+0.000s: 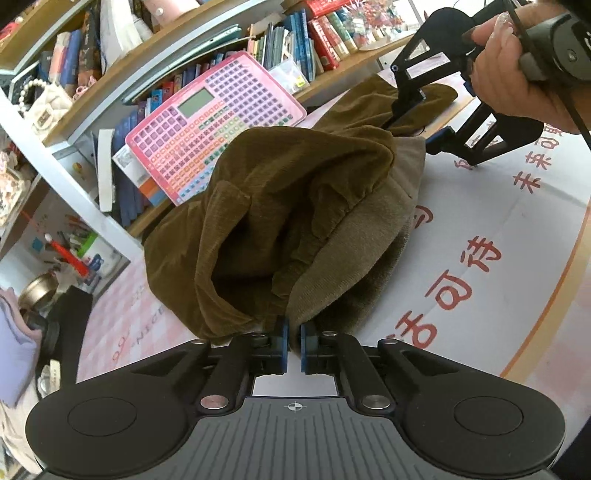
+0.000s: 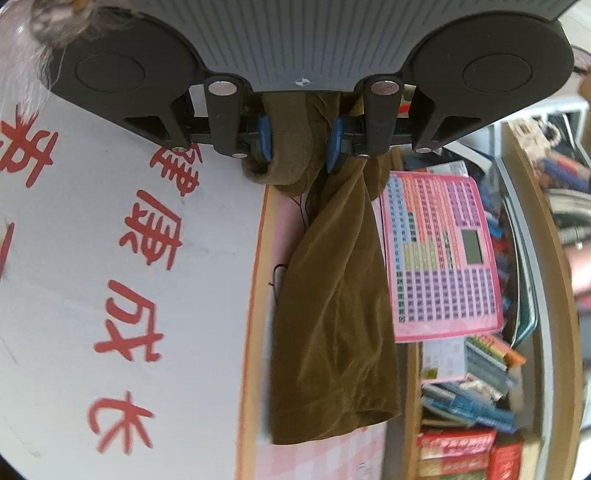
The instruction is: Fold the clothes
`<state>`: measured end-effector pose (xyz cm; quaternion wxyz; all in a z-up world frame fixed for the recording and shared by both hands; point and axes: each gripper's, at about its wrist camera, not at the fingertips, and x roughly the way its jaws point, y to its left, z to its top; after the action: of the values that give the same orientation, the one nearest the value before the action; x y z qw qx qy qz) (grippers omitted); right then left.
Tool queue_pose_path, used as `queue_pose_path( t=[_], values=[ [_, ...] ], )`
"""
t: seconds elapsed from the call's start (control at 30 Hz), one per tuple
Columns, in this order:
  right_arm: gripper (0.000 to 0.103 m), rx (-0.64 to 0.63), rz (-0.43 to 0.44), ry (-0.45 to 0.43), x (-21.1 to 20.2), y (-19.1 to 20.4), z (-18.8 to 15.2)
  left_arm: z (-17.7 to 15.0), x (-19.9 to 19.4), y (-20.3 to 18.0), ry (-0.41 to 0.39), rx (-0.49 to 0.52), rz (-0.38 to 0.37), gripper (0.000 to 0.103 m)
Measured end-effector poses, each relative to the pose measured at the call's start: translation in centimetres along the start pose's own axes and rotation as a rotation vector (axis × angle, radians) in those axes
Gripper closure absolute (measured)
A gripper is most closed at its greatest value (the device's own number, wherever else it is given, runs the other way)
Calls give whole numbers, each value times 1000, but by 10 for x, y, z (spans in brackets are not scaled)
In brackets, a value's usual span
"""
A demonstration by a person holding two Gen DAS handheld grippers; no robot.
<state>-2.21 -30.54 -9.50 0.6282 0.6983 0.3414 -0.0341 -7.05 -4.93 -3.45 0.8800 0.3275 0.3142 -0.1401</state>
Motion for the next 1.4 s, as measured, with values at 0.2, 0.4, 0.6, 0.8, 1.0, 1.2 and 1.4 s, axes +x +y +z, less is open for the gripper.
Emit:
queue_pose_path(
  t=[0.2, 0.4, 0.6, 0.8, 1.0, 1.2, 1.4],
  values=[
    [98, -176, 25, -21, -16, 28, -1, 5, -11, 6, -4, -37, -4, 98],
    [98, -558, 140, -134, -72, 110, 3, 50, -60, 16, -173, -147, -147, 98],
    [99, -1034, 317, -345, -146, 254, -3, 125, -134, 50, -528, -324, -313, 100],
    [99, -1299, 654, -415, -201, 391, -68, 158, -217, 112, -974, -495, -408, 101],
    [99, -1522, 534, -186, -127, 425, -134, 119, -192, 143, -900, -715, -462, 101],
    [99, -1539, 5, 92, 68, 320, -151, 21, -70, 132, -359, -864, -330, 102],
    [99, -1532, -121, 255, 156, 265, -204, -72, -17, 144, -47, -990, -218, 103]
  ],
)
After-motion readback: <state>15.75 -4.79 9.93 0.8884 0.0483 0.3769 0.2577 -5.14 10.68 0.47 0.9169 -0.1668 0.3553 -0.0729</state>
